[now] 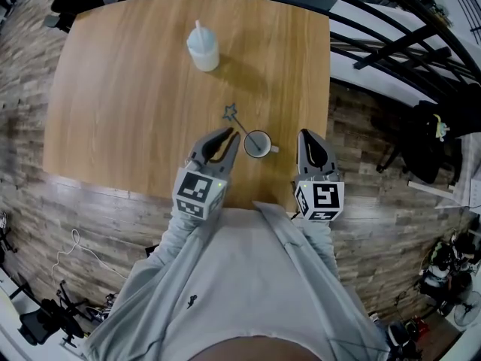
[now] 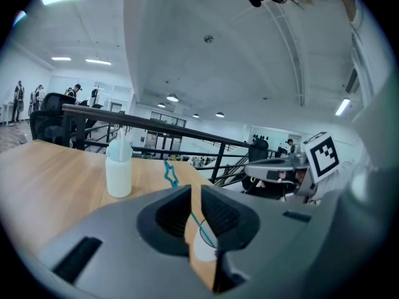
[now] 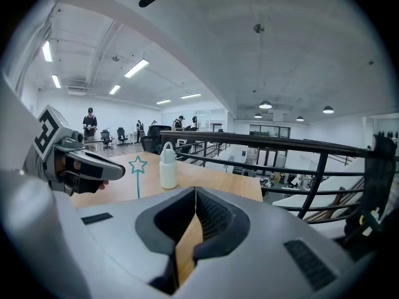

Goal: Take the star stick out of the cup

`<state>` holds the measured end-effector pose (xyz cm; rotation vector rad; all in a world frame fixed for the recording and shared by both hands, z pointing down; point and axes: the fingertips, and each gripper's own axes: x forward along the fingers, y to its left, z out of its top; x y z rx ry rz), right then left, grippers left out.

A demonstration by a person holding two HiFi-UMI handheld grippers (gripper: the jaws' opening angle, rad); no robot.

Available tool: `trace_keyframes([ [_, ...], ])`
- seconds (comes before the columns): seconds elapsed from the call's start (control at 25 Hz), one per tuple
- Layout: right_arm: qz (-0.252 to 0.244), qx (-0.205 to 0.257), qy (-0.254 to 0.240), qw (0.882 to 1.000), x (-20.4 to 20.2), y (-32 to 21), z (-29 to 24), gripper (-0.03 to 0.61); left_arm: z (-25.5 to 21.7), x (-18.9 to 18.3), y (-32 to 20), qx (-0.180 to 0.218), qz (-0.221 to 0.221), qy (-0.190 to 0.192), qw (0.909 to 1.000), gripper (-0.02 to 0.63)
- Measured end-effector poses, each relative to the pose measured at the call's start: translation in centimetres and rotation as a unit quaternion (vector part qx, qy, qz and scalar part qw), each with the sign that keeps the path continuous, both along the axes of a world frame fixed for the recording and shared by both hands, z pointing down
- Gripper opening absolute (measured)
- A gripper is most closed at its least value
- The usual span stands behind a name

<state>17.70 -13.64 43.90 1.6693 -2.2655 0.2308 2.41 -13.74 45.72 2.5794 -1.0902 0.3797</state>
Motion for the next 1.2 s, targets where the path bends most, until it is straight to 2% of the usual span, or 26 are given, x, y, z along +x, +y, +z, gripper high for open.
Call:
trace_keyframes([
  [0.04,0.000,-0.001,0.000,1.000,0.0,0.0,0.1,0.017,0.5,0.0,0.1,-0.008,0.002,0.003,1.0000,0.032],
  [0.12,0.000,-0.001,0.002,1.000,-0.1,0.0,0.1,0.017,1.3,0.2,0.1,-0.021,0.006,0.012,0.9997,0.098],
  [0.56,0.021,-0.012,0.002,1.000,1.1,0.9,1.2,0.017,4.0,1.6,-0.5,-0.053,0.016,0.042,0.9976,0.182],
  [0.92,0.034,-0.027,0.004,0.999,1.7,1.8,2.1,0.017,6.4,3.1,-1.0,-0.081,0.021,0.051,0.9952,0.190],
  [1.2,0.035,-0.037,0.003,0.999,1.6,2.2,2.9,0.017,7.1,3.8,-1.6,-0.081,0.022,0.052,0.9952,0.190],
])
